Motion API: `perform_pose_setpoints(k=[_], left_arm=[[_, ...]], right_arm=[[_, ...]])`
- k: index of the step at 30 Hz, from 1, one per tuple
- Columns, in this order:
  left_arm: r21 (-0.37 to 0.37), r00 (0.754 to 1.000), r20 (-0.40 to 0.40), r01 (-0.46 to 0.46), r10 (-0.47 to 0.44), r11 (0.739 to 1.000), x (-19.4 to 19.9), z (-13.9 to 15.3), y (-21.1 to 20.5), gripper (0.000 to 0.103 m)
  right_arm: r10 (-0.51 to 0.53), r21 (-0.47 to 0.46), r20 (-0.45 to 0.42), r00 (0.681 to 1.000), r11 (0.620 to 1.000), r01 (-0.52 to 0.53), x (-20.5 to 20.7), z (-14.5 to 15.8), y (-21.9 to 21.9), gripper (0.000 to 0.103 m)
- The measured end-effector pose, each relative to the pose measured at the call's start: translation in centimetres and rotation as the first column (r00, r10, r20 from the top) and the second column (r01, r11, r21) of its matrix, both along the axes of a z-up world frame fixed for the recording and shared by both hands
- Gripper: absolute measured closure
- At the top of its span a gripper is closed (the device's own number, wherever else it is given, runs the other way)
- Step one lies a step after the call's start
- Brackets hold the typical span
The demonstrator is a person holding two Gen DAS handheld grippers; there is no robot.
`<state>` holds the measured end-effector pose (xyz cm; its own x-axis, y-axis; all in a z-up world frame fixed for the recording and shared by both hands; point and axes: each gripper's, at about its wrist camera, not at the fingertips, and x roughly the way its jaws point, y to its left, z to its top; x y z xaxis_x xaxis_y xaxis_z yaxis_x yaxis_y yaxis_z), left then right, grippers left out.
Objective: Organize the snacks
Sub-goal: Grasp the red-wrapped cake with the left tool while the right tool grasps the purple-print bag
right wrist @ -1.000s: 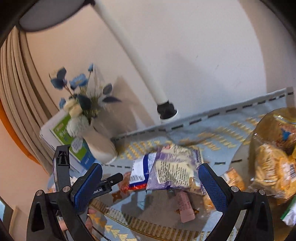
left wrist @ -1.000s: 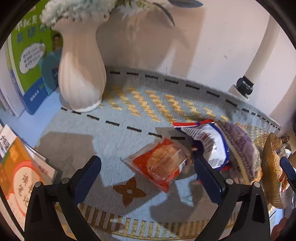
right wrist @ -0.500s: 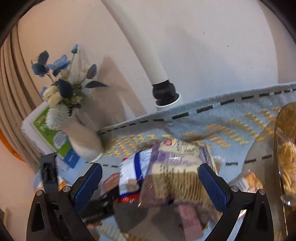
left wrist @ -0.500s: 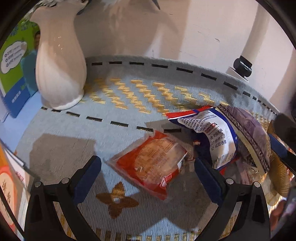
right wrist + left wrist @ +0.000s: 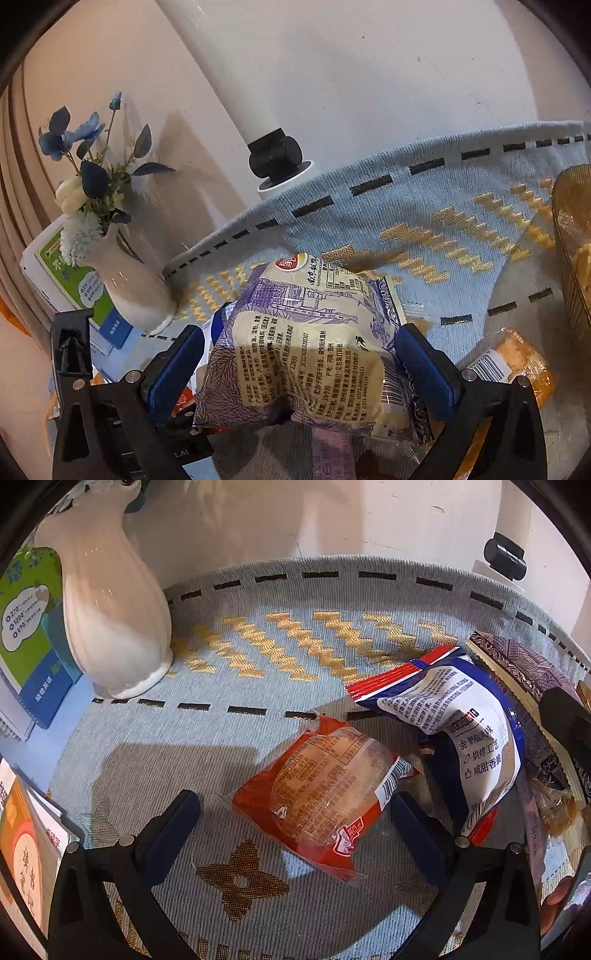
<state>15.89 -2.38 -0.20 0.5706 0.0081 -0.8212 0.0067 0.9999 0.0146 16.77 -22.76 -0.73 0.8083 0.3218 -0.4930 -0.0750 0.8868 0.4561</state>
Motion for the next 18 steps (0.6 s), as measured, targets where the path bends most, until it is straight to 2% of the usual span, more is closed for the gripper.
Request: perform_pose_setpoints(k=[18], left_arm=[[0.0, 1.0, 0.0, 0.0, 0.0, 1.0, 0.0, 0.01, -0.11, 0.0]], right_arm=[[0.001, -0.009, -0.006, 1.0, 1.0, -0.001, 0.28, -0.06, 0.1, 0.0]])
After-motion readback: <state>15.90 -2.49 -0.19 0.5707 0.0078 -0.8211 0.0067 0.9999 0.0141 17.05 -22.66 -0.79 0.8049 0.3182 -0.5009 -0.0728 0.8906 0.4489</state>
